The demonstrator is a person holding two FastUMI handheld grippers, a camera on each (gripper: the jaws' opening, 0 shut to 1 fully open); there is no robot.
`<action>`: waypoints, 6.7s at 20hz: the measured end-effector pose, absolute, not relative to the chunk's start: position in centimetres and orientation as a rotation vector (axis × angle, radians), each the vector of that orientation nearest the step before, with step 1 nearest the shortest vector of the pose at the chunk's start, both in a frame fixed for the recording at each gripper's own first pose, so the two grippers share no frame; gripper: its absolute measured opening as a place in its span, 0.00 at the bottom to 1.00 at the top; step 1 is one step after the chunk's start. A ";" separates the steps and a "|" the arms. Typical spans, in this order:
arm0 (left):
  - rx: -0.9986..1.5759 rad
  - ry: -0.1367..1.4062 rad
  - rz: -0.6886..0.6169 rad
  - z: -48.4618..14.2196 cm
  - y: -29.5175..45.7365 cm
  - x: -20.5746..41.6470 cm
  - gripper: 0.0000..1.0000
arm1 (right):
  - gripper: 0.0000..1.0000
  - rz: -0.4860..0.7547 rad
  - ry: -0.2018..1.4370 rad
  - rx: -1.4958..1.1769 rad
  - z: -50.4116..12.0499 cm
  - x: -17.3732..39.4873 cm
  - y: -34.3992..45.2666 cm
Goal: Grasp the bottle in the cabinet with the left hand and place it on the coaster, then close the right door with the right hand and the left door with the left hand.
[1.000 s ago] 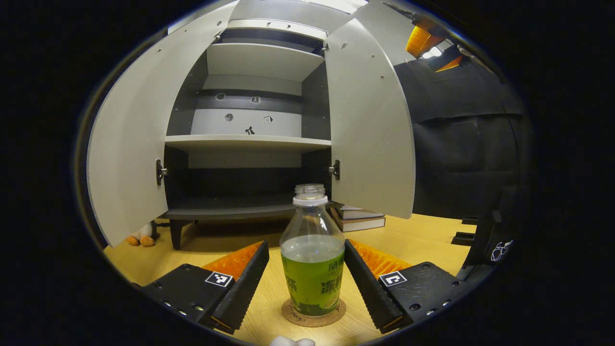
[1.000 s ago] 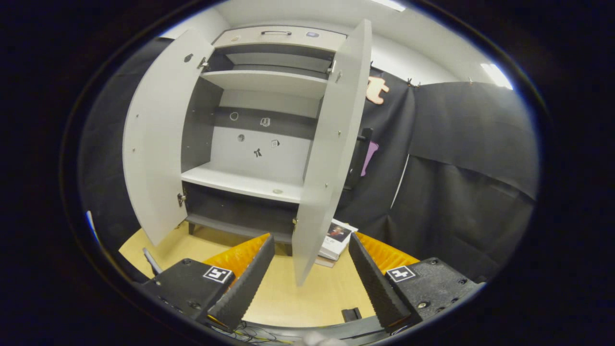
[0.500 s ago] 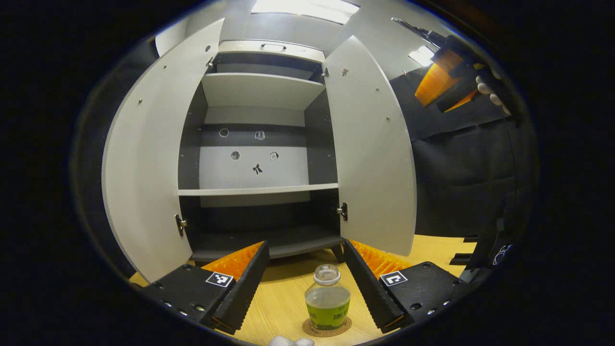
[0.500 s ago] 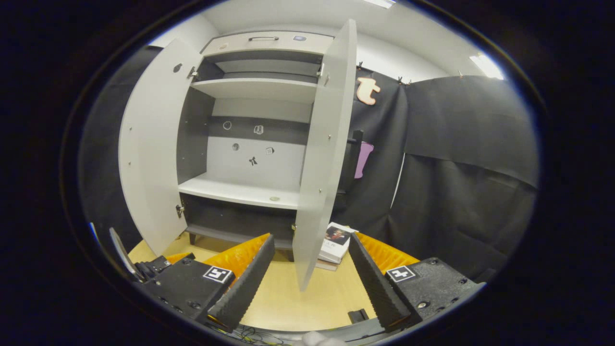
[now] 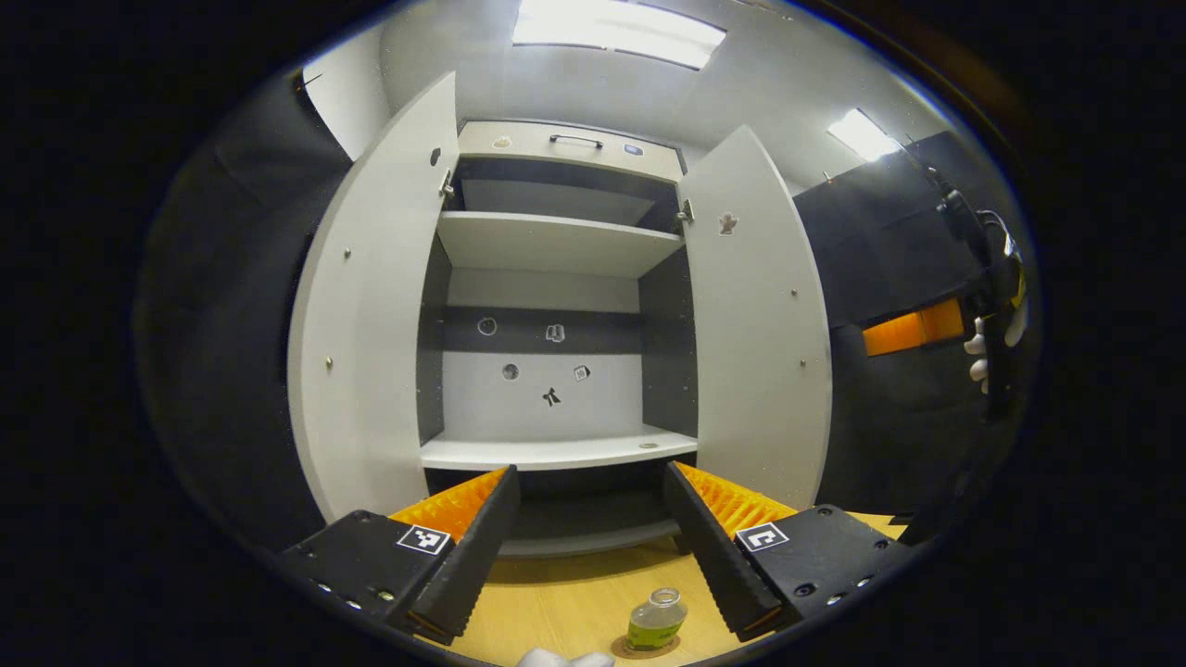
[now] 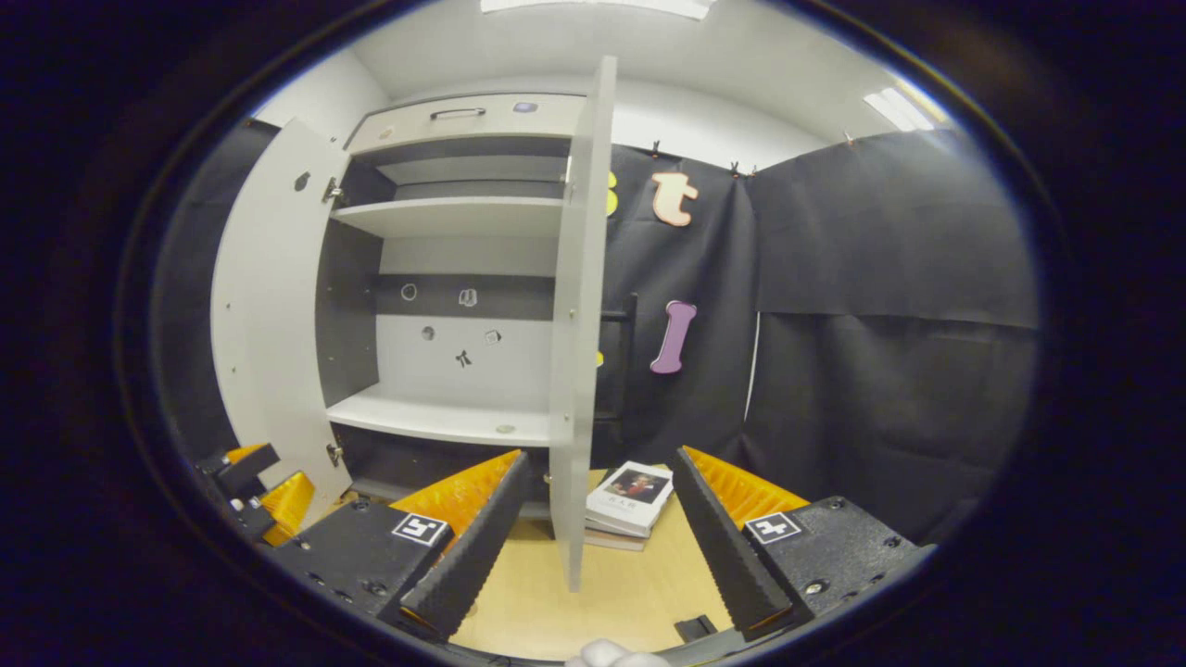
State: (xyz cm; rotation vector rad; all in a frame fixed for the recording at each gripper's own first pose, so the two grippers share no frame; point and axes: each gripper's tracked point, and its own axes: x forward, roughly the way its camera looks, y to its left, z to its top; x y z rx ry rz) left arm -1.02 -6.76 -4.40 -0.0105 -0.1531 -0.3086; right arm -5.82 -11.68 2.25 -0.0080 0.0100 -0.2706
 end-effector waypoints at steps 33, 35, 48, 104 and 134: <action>-0.004 0.043 0.237 -2.2 0.5 -9.2 0.96 | 0.98 0.095 -0.001 0.017 5.4 7.4 -10.5; 0.003 0.042 0.242 -2.3 1.1 -9.3 0.96 | 0.98 0.110 -0.005 0.004 5.4 7.7 -9.1; -0.017 0.048 0.206 -3.1 2.9 -8.5 0.96 | 0.98 0.242 0.065 0.010 3.1 5.9 -2.9; 0.035 -0.061 0.235 3.8 19.6 6.2 0.92 | 0.98 -0.003 0.174 0.046 -3.9 -5.4 -3.0; -0.018 -0.041 -0.029 4.7 3.0 2.9 0.98 | 0.98 -0.048 0.074 0.064 0.1 -5.5 -5.8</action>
